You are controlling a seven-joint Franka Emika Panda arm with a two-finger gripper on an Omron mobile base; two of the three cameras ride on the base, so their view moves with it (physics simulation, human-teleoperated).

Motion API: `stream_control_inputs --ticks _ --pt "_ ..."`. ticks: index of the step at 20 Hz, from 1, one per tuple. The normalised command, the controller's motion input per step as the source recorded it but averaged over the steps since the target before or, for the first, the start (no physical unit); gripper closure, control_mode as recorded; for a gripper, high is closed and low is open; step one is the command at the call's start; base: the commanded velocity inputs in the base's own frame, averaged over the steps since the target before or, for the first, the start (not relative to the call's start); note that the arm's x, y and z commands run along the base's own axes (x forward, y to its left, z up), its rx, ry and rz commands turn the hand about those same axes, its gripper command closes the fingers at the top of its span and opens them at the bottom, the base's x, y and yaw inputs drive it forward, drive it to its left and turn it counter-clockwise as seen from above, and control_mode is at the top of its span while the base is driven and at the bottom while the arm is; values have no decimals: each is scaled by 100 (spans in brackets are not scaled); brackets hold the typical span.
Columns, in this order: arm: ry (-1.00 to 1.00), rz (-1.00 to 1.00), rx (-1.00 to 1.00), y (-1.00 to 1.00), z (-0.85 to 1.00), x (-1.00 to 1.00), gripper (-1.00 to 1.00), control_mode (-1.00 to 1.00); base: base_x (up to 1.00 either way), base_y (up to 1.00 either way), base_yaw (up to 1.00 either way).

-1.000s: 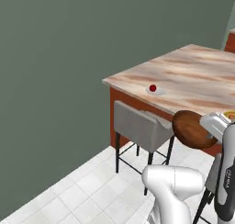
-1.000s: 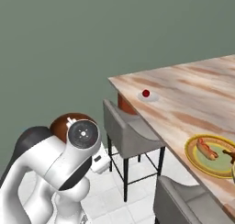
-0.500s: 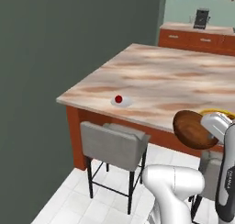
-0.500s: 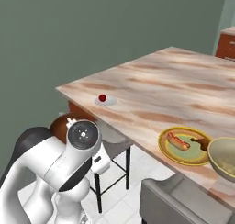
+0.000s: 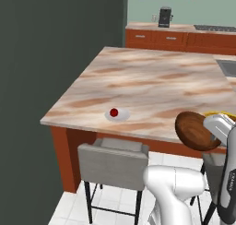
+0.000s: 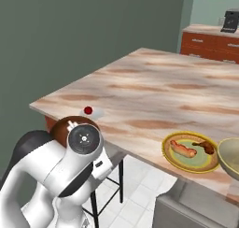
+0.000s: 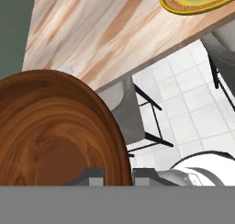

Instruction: Take the smaller bowl and place it next to the appetizer plate on the dining counter , and place the larger bowl next to the plate with cooked food.

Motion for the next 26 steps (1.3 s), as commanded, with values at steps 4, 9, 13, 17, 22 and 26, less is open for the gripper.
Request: stream_control_inputs --ticks 4,9,13,17,22,26 --pt "0 0 0 0 0 0 100 100 78 19 -27" --pt "0 -9 0 0 10 11 100 -100 32 7 -15" --pt "0 -22 0 0 28 19 100 -100 0 0 0" --pt "0 -12 0 2 55 35 100 -100 0 0 0" --pt "2 -5 0 15 26 48 100 -100 0 0 0" --pt "20 2 0 13 1 67 100 -100 0 0 0"
